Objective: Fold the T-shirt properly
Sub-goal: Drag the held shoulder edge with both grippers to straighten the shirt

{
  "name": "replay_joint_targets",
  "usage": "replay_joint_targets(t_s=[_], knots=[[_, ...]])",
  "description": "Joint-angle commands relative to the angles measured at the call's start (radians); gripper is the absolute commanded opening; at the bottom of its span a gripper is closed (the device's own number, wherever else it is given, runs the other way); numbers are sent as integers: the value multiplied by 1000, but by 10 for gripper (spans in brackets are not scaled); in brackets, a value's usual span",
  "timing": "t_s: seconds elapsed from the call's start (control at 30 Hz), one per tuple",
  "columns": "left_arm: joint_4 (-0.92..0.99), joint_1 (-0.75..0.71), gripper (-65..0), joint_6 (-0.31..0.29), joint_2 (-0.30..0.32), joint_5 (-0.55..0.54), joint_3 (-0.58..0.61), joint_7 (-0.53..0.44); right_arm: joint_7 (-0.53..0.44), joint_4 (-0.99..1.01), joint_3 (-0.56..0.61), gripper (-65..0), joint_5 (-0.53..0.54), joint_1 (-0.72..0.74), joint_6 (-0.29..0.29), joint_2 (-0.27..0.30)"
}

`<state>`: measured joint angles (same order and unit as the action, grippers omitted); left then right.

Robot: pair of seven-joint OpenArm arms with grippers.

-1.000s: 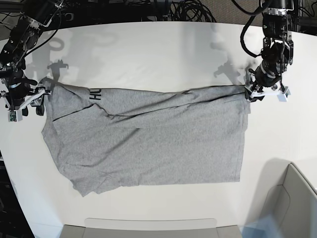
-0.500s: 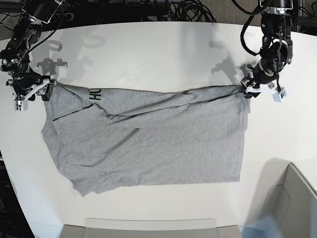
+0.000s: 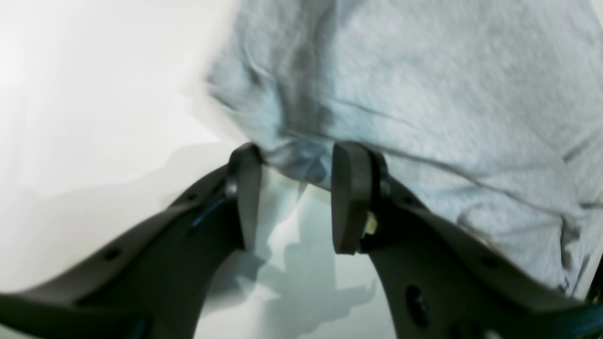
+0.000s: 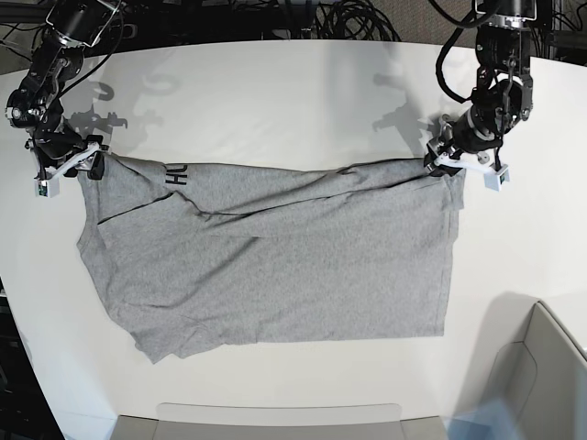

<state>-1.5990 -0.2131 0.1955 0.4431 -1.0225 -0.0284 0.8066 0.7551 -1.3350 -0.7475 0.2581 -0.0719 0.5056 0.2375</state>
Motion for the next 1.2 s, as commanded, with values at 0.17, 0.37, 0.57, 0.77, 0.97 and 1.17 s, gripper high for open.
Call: replay_joint_targets(t_s=[0.17, 0.37, 0.57, 0.77, 0.97, 1.17], knots=[[-4, 25, -536, 2, 10, -8, 34, -8, 16, 1, -2, -393, -38, 5, 14, 26], [78, 34, -650, -3, 10, -14, 31, -6, 16, 1, -13, -607, -158, 28, 14, 27], [76, 25, -650, -3, 9, -15, -40, -8, 16, -1, -7, -631, -208, 27, 14, 46], [19, -42, -650, -4, 10, -17, -86, -8, 16, -8, -13, -631, -214, 4, 138, 43], [-67, -145, -650, -4, 10, -15, -90, -17, 16, -18, -53, -631, -213, -56, 173, 35], [-108, -243, -650, -4, 10, -11, -109, -19, 16, -102, -54, -632, -208, -159, 175, -3]])
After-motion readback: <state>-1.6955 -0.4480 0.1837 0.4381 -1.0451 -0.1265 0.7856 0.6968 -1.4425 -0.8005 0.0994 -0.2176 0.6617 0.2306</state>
